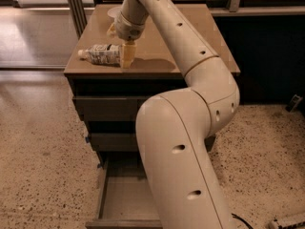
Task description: Place blue plastic bottle into bottom drawer
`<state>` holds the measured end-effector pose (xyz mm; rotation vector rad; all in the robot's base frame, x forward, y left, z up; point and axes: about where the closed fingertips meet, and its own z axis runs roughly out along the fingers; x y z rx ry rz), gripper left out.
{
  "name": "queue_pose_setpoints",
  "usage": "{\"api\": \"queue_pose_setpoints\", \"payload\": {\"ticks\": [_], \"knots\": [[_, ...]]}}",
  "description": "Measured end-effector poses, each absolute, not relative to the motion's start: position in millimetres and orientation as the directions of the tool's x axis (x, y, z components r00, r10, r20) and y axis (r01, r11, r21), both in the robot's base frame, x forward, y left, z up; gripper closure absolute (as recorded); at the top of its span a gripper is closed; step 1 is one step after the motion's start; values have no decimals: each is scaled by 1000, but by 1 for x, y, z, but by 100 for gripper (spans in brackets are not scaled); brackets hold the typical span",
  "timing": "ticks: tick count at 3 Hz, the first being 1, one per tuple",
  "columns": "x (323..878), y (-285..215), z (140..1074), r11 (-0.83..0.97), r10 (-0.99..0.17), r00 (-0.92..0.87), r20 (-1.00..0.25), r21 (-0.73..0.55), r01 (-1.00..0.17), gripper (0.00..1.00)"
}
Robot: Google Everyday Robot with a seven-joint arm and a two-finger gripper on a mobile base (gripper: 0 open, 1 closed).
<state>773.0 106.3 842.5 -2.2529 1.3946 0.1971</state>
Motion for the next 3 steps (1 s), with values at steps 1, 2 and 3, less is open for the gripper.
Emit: {"api": "queue_pose_setpoints", "payload": {"ticks": [1, 2, 3], "knots": [[773, 106, 842, -366, -804, 470, -363, -322, -873, 42], [773, 106, 842, -366, -804, 470, -363, -322, -873, 65], [773, 106, 842, -366, -804, 470, -363, -322, -873, 89]]}}
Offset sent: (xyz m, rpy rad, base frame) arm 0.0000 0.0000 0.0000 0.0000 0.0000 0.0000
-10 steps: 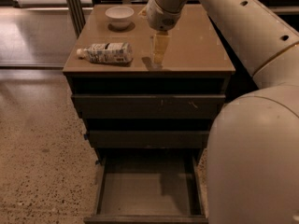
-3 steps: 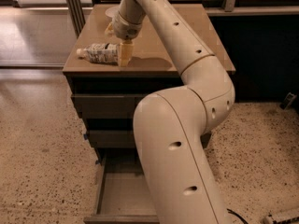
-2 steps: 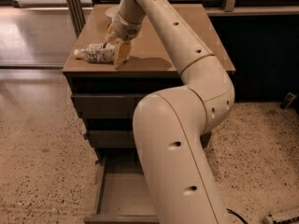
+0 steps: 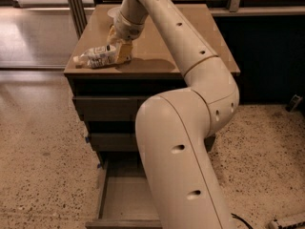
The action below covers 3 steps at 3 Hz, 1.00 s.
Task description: Place blue plastic bottle into bottom drawer
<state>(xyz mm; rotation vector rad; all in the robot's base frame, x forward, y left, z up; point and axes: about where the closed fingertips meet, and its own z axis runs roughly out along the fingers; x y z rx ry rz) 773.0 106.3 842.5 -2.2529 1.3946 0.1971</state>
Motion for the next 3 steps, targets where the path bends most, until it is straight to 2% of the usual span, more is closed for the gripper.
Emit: {"api": "queue_pose_setpoints", "payload": {"ticks": [1, 2, 3], "knots": [[773, 106, 842, -366, -804, 470, -363, -322, -873, 100], [773, 106, 842, -366, -804, 470, -363, -322, -873, 100], [769, 114, 851, -382, -773, 502, -388, -347, -856, 82]]}}
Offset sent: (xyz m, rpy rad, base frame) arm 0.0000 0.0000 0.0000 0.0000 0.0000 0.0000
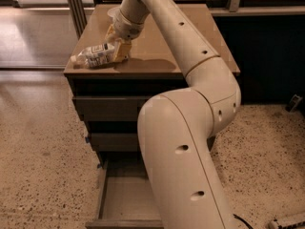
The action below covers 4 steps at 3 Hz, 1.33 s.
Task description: Place blue plastic bottle into bottom drawer
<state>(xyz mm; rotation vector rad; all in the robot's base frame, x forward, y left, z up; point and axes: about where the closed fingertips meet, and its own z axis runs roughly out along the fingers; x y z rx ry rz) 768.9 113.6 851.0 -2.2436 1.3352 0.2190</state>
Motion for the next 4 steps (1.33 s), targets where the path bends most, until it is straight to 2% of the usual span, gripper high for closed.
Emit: {"api": "queue_pose_setpoints", "payload": {"ticks": [1, 2, 3, 4], "knots": [[756, 120, 877, -405, -748, 542, -383, -383, -830, 84], [727, 122, 926, -410, -735, 575, -360, -440, -799, 100], [688, 118, 974, -379, -750, 573, -330, -497, -781, 100], [621, 104, 1032, -273, -776, 534, -335, -586, -763, 100]]}}
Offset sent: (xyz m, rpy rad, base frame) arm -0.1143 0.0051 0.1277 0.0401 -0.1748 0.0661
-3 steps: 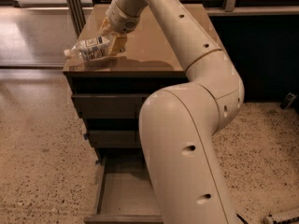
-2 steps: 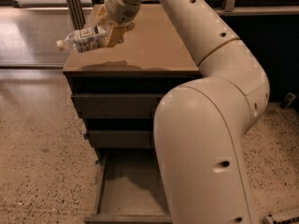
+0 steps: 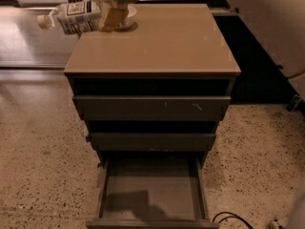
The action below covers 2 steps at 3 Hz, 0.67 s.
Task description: Place blue plastic bottle into bottom drawer
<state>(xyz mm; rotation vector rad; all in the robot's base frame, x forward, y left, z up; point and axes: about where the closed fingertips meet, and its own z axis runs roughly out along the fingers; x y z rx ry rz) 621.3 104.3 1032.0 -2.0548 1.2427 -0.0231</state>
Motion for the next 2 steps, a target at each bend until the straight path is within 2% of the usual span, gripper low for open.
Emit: {"api": "queue_pose_setpoints", "payload": {"ticks": [1, 2], "knots": [[579, 92, 1034, -194, -803, 480, -353, -606, -771, 100], [561, 76, 973, -204, -818, 440, -371, -529, -824, 100]]}}
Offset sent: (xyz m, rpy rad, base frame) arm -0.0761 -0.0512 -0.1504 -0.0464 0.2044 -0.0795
